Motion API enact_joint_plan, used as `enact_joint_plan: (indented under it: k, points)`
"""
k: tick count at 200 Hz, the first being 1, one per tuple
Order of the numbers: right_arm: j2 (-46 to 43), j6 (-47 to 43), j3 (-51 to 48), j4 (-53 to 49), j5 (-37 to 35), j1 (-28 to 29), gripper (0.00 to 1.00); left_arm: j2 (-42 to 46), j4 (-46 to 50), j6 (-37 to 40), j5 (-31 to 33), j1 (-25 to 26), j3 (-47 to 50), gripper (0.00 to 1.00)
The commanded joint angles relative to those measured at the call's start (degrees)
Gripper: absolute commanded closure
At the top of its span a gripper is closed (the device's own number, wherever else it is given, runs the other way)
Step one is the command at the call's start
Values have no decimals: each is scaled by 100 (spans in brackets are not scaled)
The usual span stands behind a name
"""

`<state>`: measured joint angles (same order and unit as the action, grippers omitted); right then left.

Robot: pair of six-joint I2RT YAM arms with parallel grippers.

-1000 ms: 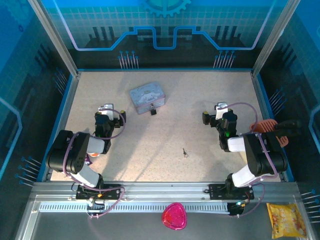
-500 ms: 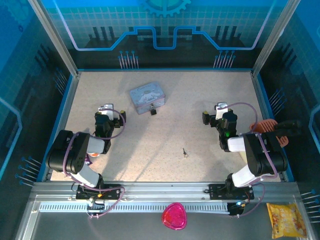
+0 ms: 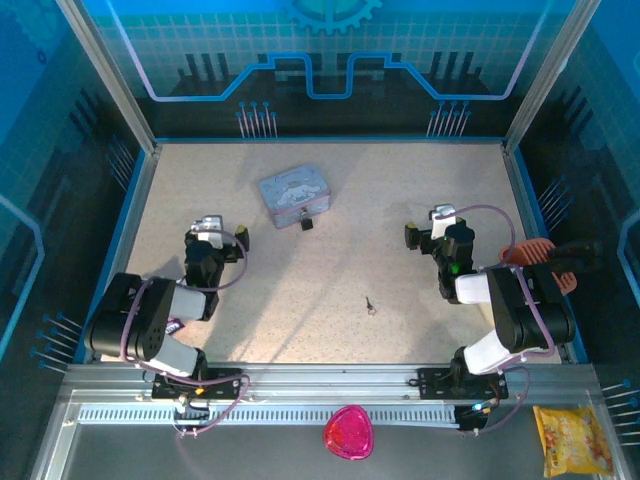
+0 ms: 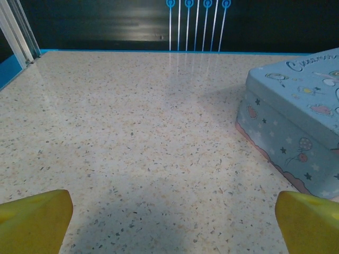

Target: Unlock a padlock with a key

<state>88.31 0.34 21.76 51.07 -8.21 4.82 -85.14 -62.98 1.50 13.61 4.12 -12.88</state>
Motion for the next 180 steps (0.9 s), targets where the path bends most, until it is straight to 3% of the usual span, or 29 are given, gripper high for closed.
enact_joint_plan:
  k: [1, 17, 51, 73, 97, 118, 143, 162, 180]
  points:
    - [-14, -138, -8, 227, 176, -21, 0, 427, -431, 139, 135, 93, 187, 1]
    - [-250, -213, -93, 199, 223, 30, 0, 907, -234, 470, 687, 500, 260, 1]
    - [-1083, -527, -174, -333, -205, 422, 0, 2178, 667, 575, 925, 1012, 180, 1]
    - [-1923, -471, 73, -1392, -479, 728, 0, 3430, 3036, -220, 761, 1037, -605, 1]
    - [-2917, 473, 821, -3250, -457, 753, 0, 4007, 5240, -1420, 1293, 1016, -1594, 1]
    - [-3539, 1146, 1560, -4737, -64, 705, 0, 4204, 6285, -2156, 1286, 1013, -2194, 1]
    - [-4031, 1568, 2126, -5796, 513, 559, 0, 4286, 7783, -3345, 1558, 988, -2934, 1]
    - [-4392, 2443, 2413, -6753, 282, 308, 0, 4448, 8457, -3443, 1149, 838, -3275, 1]
    - [-4688, 2505, 2444, -6999, 1135, -208, 0, 4835, 8612, -3743, 898, 678, -3219, 1]
